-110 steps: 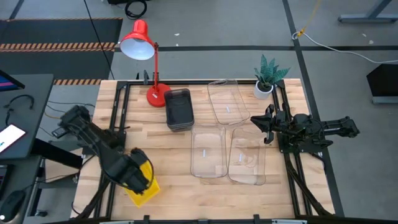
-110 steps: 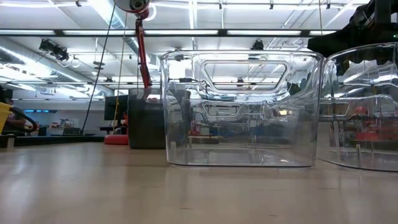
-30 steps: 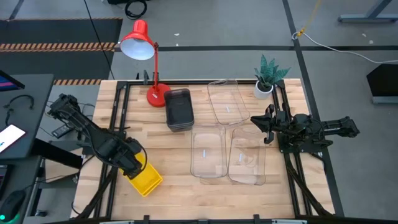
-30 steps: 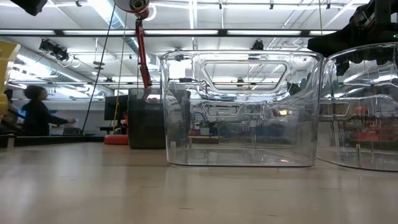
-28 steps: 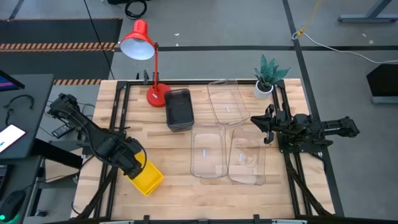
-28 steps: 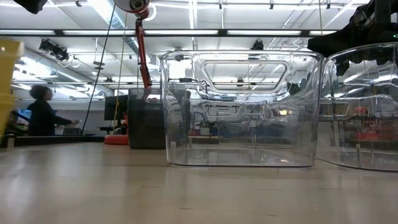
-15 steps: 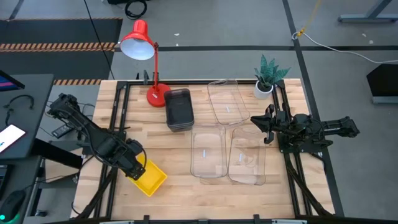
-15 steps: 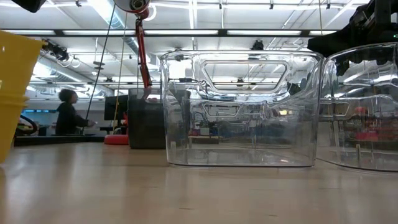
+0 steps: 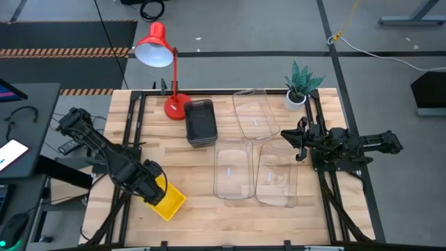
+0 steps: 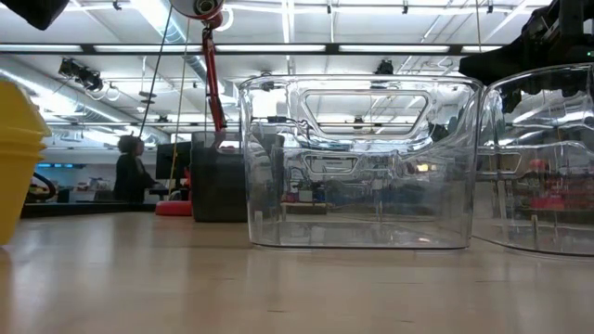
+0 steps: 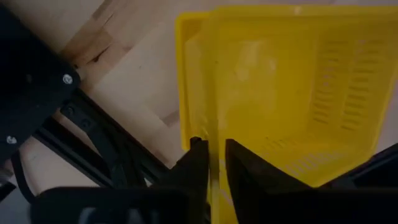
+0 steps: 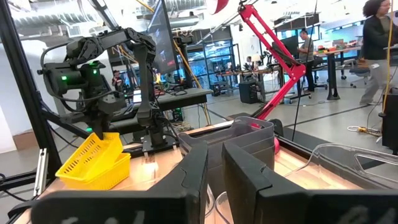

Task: Stack baskets by color
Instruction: Stack the right yellow bin on top of the left yellow bin, then adjust the bottom left transparent bin

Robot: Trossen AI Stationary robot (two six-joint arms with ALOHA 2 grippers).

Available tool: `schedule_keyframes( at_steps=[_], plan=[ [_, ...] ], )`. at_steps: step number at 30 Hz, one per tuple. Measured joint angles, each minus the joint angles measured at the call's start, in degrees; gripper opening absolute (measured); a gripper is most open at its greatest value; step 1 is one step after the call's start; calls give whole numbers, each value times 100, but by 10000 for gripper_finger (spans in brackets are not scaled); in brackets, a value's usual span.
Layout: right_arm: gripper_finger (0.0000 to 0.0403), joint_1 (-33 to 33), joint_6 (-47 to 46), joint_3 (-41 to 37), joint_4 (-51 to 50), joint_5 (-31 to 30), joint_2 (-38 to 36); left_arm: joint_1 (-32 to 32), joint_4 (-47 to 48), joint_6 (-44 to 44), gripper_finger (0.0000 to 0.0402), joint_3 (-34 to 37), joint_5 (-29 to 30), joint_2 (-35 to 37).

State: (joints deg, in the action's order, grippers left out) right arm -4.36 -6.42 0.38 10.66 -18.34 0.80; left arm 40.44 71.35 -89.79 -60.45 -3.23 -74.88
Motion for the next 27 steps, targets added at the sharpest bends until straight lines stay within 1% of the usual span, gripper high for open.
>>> schedule_keyframes(
  at_steps=[6, 10, 12, 14, 16, 20, 23, 25, 27],
  plan=[
    [54, 0, 0, 0, 2, 2, -1, -14, 257, 22, 134, -1, -17, -12],
    [54, 0, 0, 0, 2, 2, 0, -15, 812, 28, 175, -135, -60, -8],
    [54, 0, 0, 0, 2, 2, -1, -13, 848, 70, 188, -259, 131, -6],
    [54, 0, 0, 0, 2, 0, -2, -13, 707, 280, 196, -419, 541, -2],
    [54, 0, 0, 0, 2, 2, -1, -15, 255, 696, 199, -522, 1073, -1],
    [54, 0, 0, 0, 2, 1, 0, -13, -813, 1832, 193, -573, 2631, -14],
    [54, 0, 0, 0, 2, 0, 0, -59, -1180, 2506, 182, -573, 3681, -88],
    [54, 0, 0, 0, 2, 0, -2, -134, -1246, 2879, 175, -573, 4110, -175],
    [54, 0, 0, -1, 2, 2, -2, -195, -1236, 3273, 169, -570, 4357, -253]
  ],
)
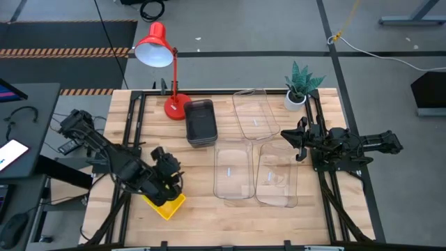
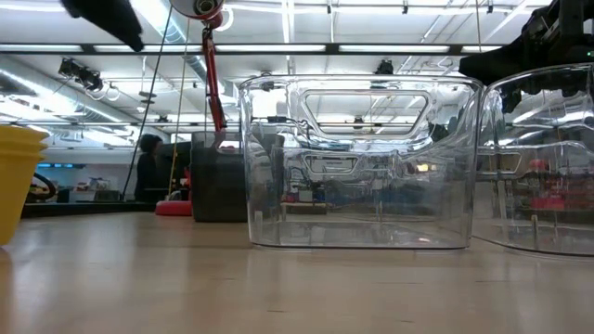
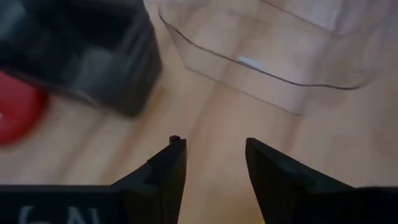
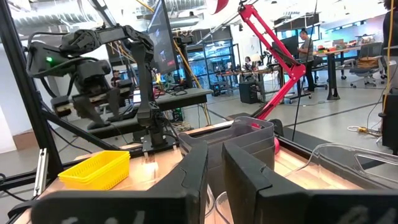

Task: Stack baskets by color
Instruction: Adjust the bottom left transparent bin

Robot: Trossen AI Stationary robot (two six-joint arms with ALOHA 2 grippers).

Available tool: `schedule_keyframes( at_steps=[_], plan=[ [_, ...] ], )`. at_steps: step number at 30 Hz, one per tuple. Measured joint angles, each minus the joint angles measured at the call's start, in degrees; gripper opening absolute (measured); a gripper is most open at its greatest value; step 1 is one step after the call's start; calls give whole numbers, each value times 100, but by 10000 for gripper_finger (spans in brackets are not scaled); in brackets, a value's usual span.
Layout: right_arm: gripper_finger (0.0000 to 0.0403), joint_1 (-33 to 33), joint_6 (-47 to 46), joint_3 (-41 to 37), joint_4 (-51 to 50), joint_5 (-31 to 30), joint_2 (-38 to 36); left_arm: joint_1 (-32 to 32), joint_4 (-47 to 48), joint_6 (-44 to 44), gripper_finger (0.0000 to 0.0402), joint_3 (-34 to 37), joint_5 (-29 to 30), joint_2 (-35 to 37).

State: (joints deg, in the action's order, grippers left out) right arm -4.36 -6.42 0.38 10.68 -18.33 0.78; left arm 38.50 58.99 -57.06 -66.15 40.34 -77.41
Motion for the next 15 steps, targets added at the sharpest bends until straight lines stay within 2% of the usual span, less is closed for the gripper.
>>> schedule_keyframes(
  at_steps=[7, 10, 12, 15],
  plan=[
    [54, 0, 0, 1, 0, -2, 0, -143, -239, 1791, 154, 0, 844, -473],
    [54, 0, 0, 0, 0, 0, 0, -219, -633, 2692, 150, 0, 942, -701],
    [54, 0, 0, 1, 0, -1, 2, -283, -1049, 3346, 147, 2, 555, -832],
    [54, 0, 0, 1, 0, -2, 1, -451, -1938, 4255, 142, 2, -898, -1046]
  ],
)
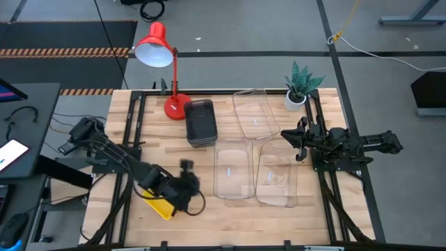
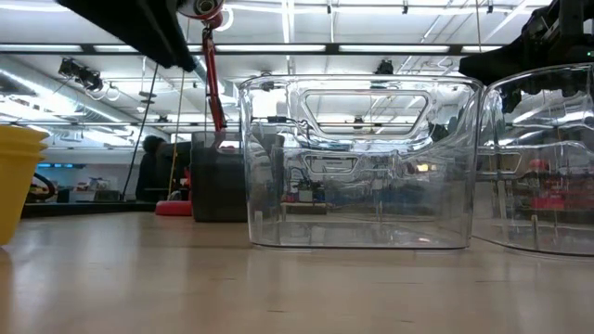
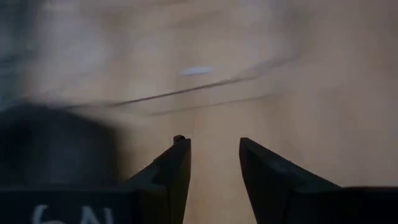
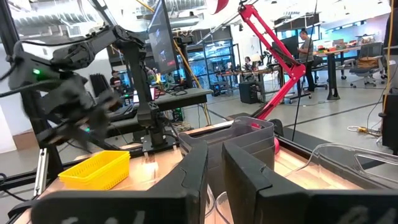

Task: Stack baskets by color
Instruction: Adjust the bottom left transparent bin

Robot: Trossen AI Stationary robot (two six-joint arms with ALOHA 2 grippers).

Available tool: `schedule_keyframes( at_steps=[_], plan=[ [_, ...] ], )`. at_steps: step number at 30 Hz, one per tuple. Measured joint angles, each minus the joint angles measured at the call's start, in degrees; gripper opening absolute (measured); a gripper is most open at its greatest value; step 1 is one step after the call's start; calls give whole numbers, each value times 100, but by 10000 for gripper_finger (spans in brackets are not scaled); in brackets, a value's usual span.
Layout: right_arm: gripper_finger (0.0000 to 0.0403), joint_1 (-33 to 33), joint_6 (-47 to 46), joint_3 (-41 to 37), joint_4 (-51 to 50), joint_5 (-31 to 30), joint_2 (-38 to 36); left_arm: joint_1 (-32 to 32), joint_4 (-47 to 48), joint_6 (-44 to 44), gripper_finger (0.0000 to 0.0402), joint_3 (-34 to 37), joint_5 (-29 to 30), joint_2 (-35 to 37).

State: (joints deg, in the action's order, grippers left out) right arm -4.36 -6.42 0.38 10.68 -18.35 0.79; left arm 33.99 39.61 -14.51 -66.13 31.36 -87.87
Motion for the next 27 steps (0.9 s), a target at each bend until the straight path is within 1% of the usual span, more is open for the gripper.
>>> schedule_keyframes(
  at_steps=[2, 4, 6, 8, 10, 12, 14, 17, 21, 23, 27],
  plan=[
    [54, 0, 0, 0, 0, 2, 0, -98, -593, 218, 142, 0, -1059, -131],
    [54, 0, 0, -2, 0, 0, -1, -165, -1089, 205, 141, 0, -1863, -234],
    [54, 0, 0, 0, 0, 0, -1, -195, -1421, -72, 141, 0, -2458, -326],
    [54, 0, 0, 0, 0, 2, -1, -207, -1538, -360, 141, 0, -2763, -419],
    [54, 0, 0, 0, 0, 2, -1, -191, -1446, -695, 141, 0, -2779, -536],
    [54, 0, 0, -1, 0, 0, -1, -188, -1322, -1058, 141, 0, -2616, -705],
    [54, 0, 0, 0, 0, 1, -1, -189, -1278, -1185, 141, 0, -2411, -890],
    [54, 0, 0, -2, 4, 2, -1, -244, -1421, -1190, 141, 0, -2085, -1103],
    [54, 0, 0, -1, -1, 0, -1, -424, -1637, -1190, 136, -31, -2106, -1226],
    [54, 0, 0, 0, 9, 2, -1, -486, -1569, -1135, 130, -144, -2125, -1238],
    [54, 0, 0, -1, 12, 1, -1, -550, -1348, -752, 119, -498, -2111, -1235]
  ],
)
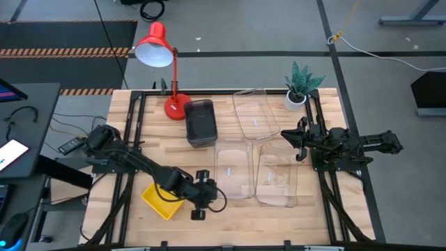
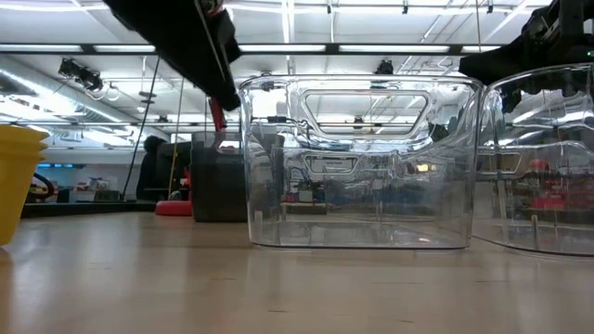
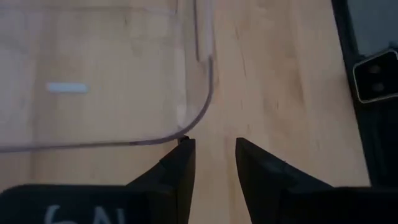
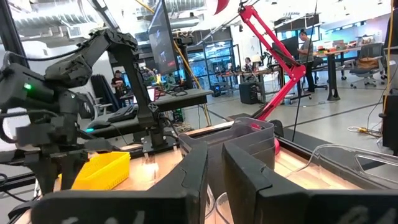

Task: Stack baskets by color
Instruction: Adjust the bottom left transparent bin, then stack the bottom right transparent bin on top of the bottom left transparent bin

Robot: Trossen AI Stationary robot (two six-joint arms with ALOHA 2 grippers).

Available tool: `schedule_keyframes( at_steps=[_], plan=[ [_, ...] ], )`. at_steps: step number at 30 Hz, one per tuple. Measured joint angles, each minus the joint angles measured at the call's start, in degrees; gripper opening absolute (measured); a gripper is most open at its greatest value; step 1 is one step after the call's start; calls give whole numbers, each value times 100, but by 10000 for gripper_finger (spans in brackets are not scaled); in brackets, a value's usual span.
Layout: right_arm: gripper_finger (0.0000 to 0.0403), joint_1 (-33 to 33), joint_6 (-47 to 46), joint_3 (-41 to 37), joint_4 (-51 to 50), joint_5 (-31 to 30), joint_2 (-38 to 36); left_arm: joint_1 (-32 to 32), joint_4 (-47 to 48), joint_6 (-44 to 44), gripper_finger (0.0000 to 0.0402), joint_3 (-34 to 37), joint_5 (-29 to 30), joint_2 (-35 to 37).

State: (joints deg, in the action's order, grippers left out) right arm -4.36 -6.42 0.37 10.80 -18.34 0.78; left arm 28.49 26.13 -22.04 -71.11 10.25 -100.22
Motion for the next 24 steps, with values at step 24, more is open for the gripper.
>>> schedule_keyframes(
  at_steps=[24],
  plan=[
    [54, 0, 0, 1, -12, 1, 0, -368, 97, 236, 178, -256, 39, 9]
  ],
)
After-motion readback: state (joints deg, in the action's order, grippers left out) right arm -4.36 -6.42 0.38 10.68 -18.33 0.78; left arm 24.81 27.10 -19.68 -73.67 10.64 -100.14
